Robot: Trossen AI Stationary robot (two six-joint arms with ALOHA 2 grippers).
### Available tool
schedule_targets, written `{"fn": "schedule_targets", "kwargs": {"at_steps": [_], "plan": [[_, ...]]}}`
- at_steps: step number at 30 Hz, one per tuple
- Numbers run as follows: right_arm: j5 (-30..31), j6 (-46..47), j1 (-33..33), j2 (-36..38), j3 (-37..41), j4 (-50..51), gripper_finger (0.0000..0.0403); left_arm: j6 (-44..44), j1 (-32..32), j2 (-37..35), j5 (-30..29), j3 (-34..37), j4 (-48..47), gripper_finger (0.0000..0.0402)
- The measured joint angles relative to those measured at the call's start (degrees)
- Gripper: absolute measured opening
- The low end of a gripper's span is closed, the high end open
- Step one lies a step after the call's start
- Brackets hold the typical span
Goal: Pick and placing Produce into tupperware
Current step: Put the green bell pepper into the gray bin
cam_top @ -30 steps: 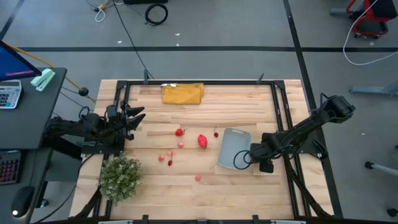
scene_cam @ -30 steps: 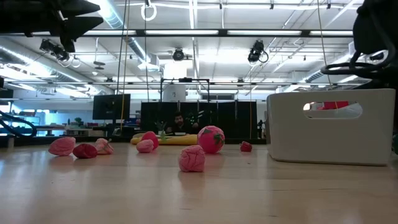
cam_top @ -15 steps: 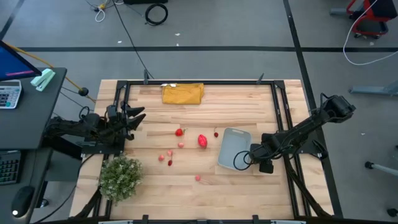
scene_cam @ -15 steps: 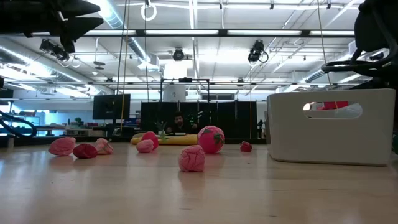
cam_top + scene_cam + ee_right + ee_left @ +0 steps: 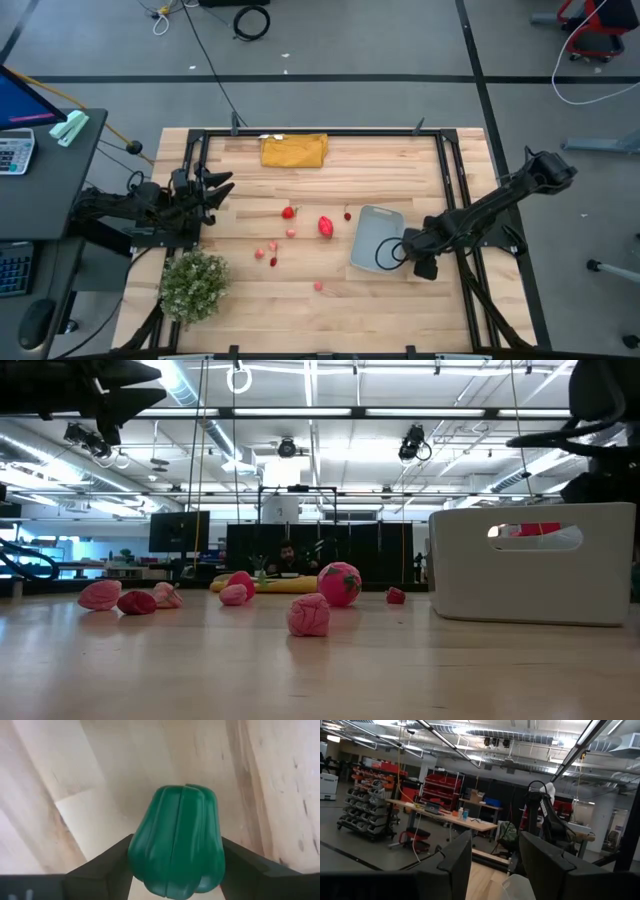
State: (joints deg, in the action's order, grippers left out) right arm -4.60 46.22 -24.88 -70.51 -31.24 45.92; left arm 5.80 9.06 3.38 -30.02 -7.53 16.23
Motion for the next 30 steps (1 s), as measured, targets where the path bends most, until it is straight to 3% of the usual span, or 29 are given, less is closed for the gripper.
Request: {"fn": "schedule_targets", "kwargs": {"at_steps": [13,30], "plan": [[-0.5,5.2,0.0,7.0,-0.1,-0.4,0.0241,-6.9,0.0,0.0,0.0,0.0,1.3,0.0172],[-3.3,5.3,0.0,7.7,-0.1,-10.3,0.0241,-7.1,0.0,0.0,0.0,0.0,2.8,0.0172]]}}
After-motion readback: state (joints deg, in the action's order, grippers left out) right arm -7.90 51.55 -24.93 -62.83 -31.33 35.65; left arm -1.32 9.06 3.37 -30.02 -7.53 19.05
